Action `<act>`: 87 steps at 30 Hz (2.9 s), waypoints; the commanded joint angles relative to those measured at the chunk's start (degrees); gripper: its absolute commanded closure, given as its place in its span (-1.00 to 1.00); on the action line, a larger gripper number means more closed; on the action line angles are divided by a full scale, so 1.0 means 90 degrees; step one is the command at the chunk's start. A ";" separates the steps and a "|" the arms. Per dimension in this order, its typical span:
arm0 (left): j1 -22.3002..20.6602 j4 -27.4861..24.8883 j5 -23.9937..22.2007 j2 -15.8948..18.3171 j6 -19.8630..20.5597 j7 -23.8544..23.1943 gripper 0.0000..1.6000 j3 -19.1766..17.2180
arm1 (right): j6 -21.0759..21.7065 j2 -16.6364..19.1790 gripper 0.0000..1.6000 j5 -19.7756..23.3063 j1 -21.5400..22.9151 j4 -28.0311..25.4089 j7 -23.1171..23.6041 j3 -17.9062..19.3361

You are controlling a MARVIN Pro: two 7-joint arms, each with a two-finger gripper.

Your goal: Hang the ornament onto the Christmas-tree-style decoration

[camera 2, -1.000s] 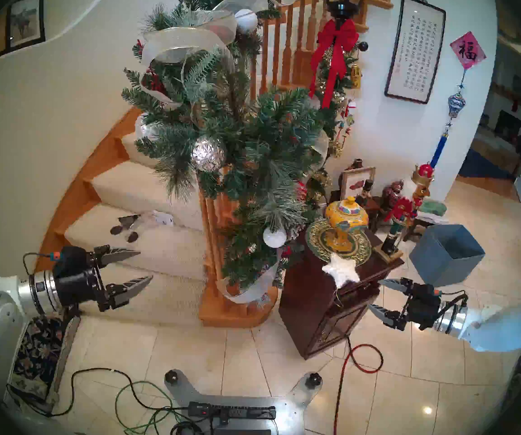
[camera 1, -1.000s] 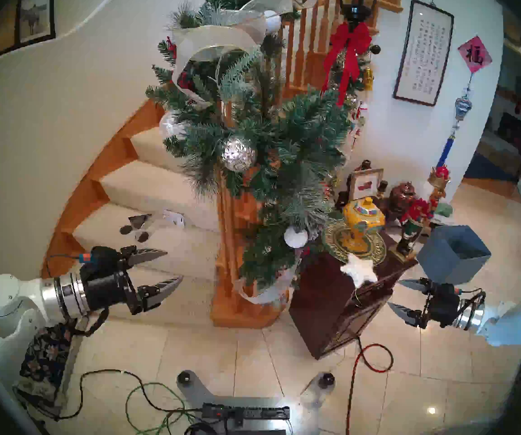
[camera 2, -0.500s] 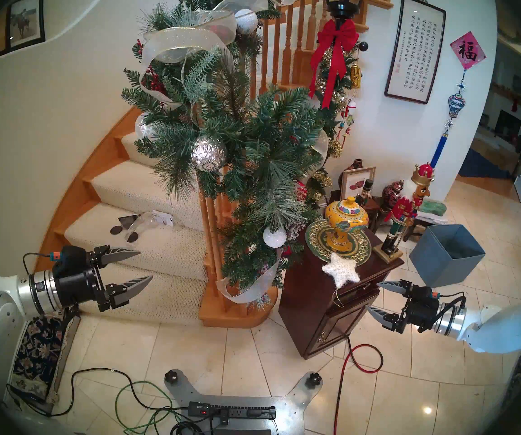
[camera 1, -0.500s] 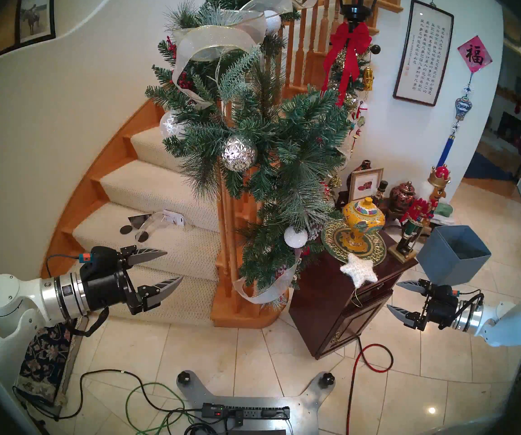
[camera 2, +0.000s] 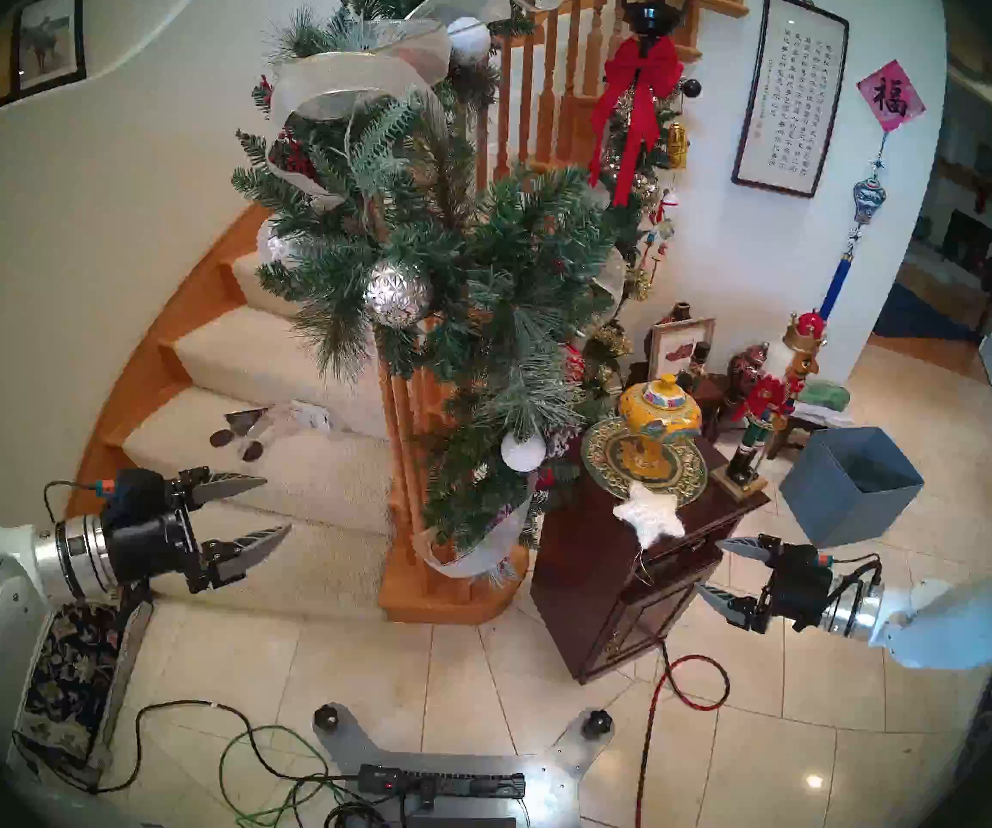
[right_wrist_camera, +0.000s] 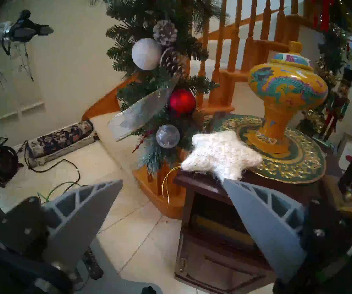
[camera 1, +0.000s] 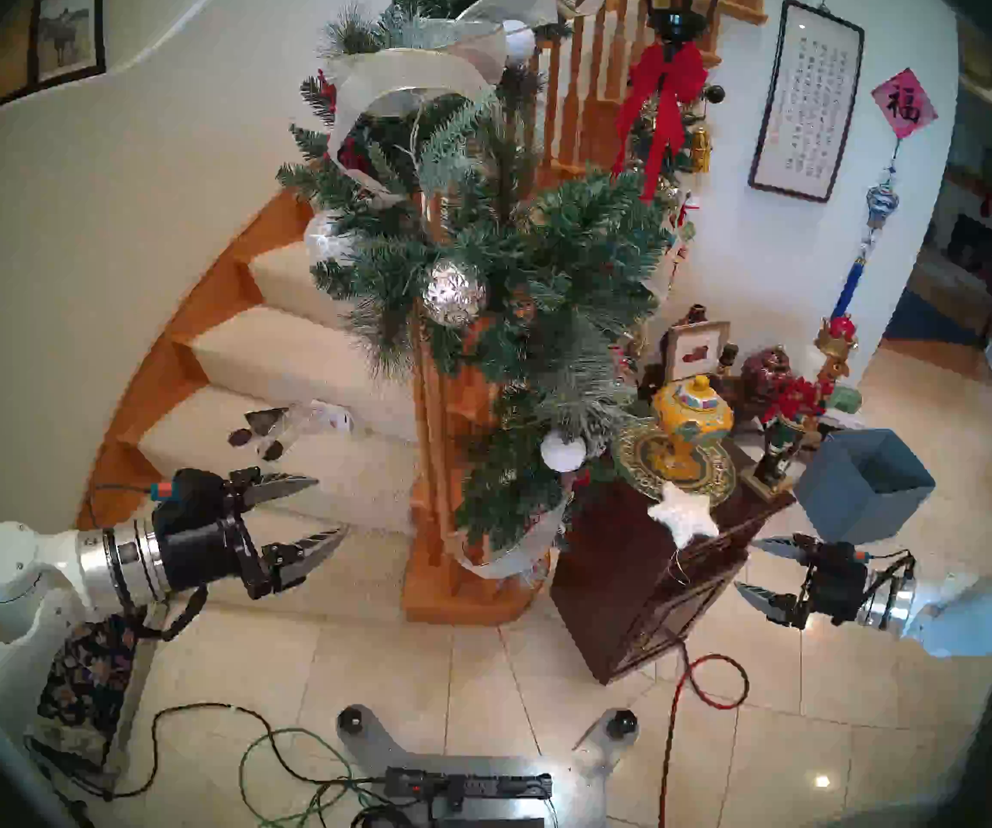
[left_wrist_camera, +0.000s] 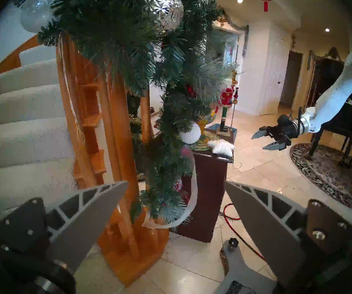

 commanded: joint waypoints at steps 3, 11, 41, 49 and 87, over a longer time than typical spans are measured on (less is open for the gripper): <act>-0.0002 -0.0002 -0.0001 -0.0001 0.0000 0.0002 -1.00 -0.0007 | 0.0003 -0.0052 -1.00 0.0177 -0.0019 0.0025 0.0209 0.0061; -0.0003 -0.0002 -0.0001 -0.0001 0.0000 0.0002 -1.00 -0.0007 | 0.0032 -0.0050 -1.00 0.0233 -0.0008 -0.0106 0.0451 0.0088; -0.0003 -0.0002 -0.0001 -0.0001 0.0000 0.0002 -1.00 -0.0007 | 0.0307 -0.0271 -1.00 -0.1134 0.0269 -0.0550 -0.0811 -0.0021; -0.0003 -0.0002 -0.0001 -0.0001 0.0000 0.0002 -1.00 -0.0007 | 0.0198 -0.0272 -1.00 -0.1527 0.0270 -0.0640 -0.1286 -0.0022; -0.0002 -0.0002 -0.0001 -0.0001 0.0000 0.0002 -1.00 -0.0007 | 0.0226 -0.0181 -1.00 -0.2715 0.0411 -0.0866 -0.2504 0.0033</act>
